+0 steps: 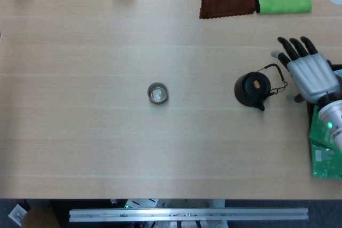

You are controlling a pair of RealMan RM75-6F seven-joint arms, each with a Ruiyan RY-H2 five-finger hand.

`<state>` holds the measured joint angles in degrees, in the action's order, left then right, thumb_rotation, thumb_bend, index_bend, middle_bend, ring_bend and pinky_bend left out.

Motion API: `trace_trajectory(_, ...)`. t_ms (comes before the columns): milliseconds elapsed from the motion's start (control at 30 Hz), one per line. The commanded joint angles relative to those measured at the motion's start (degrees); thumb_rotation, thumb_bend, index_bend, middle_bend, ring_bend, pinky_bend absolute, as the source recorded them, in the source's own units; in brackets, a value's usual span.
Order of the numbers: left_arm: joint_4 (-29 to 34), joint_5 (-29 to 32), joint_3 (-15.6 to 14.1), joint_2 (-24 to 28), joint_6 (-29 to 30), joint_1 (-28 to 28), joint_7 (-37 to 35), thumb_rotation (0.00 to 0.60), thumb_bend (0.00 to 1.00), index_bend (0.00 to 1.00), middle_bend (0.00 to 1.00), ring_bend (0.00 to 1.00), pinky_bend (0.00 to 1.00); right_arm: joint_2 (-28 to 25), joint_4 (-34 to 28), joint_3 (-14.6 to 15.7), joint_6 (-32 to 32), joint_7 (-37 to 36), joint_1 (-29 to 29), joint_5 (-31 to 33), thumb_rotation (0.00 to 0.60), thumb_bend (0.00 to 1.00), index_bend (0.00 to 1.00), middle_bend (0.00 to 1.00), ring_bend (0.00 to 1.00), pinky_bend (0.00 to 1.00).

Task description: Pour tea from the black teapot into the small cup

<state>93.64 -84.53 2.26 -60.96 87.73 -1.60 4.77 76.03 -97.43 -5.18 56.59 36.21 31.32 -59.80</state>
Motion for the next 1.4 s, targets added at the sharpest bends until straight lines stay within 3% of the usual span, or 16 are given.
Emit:
trace_trajectory(33,0.2,0.1,0.0,0.1,0.0,0.0,0.2,0.6,0.2,0.16,0.2,0.2,0.16,-0.2,1.3,-0.2,-1.7,-0.4,1.3,1.4,0.6,0.0,0.23,0.04,0.0,0.0)
trace_trajectory(400,0.7,0.6,0.1,0.2,0.1,0.2,1.5,0.6,0.2,0.16,0.2,0.2,0.16,2.1,4.5,0.6,-5.2,1.1,5.2,6.3,0.6,0.0,0.27,0.06,0.0,0.0)
trace_trajectory(700,0.7,0.4,0.0,0.2,0.3,0.4,1.5,0.6,0.2,0.16,0.2,0.2,0.16,1.5,4.2,3.1,-5.7,0.9,5.6,8.0,0.6,0.0,0.27,0.06,0.0,0.0)
trace_trajectory(1400,0.3,-0.1,-0.2,0.1,0.7,0.6,1.1,0.6,0.2,0.16,0.2,0.2,0.16,-4.1,-4.1,9.6,-2.3,-5.6,1.0,-2.7,0.6,0.0,0.27,0.06,0.0,0.0)
